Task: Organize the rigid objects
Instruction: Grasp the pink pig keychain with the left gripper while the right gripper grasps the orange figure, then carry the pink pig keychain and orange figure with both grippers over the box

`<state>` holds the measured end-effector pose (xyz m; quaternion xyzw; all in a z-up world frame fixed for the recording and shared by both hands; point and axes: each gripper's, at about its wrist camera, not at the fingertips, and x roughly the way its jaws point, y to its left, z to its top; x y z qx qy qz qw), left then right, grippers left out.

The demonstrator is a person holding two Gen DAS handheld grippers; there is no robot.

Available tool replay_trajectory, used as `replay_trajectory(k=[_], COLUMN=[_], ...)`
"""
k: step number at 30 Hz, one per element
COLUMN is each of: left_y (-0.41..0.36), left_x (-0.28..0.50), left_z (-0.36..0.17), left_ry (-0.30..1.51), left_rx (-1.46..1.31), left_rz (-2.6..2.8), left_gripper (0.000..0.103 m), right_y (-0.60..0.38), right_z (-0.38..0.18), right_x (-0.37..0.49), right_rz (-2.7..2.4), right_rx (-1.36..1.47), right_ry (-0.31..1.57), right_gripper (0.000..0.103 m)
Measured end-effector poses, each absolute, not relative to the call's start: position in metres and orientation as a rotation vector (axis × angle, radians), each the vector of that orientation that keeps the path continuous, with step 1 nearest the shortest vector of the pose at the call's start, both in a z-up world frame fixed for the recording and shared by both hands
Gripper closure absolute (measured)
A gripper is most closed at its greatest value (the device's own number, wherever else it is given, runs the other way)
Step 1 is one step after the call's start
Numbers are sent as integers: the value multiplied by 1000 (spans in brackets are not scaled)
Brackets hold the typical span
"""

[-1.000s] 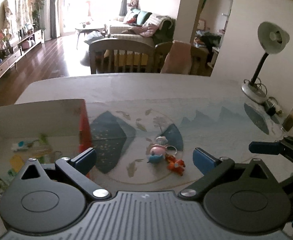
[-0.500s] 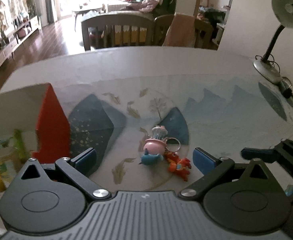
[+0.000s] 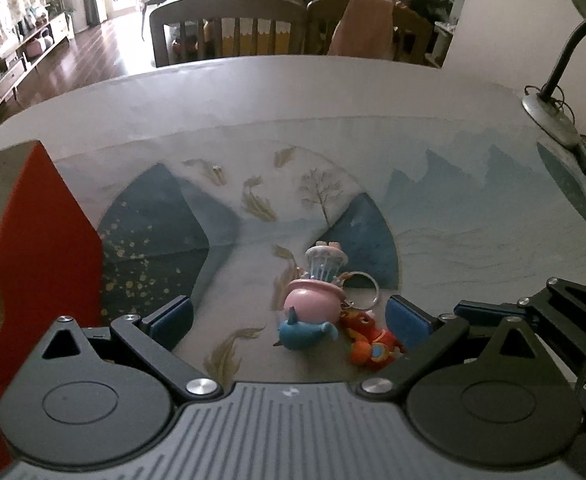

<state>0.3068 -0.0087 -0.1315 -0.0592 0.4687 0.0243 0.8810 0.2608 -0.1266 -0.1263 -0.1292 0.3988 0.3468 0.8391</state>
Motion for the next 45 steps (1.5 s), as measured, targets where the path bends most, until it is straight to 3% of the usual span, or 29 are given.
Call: replay_trajectory(k=[8,12,16,18,24,45], left_y=[-8,-9,-10,-11,-10,-10], left_x=[316,321,324,325,324,289], left_z=[-145,-150,-151,-151,-148,-114], left_ry=[997,1009,1003,998,997,965], left_rx=[-128,-134,-148,-152,-198,-248], left_rz=[29,11,-10,-18,-41,-20], left_gripper=[3,22,30,42,66,67], right_y=[-118,-116,-112,-110,-104,-144], right_z=[-137,-139,-142,-143,-142,-105], right_x=[265,266,267,267,266,253], right_rz=[744,744,738,730,739,673], right_rx=[-278,-285,-309,-323,-344,-155], right_ry=[865,861,842,834,822,876], right_gripper=[37,43,51,55,67,68])
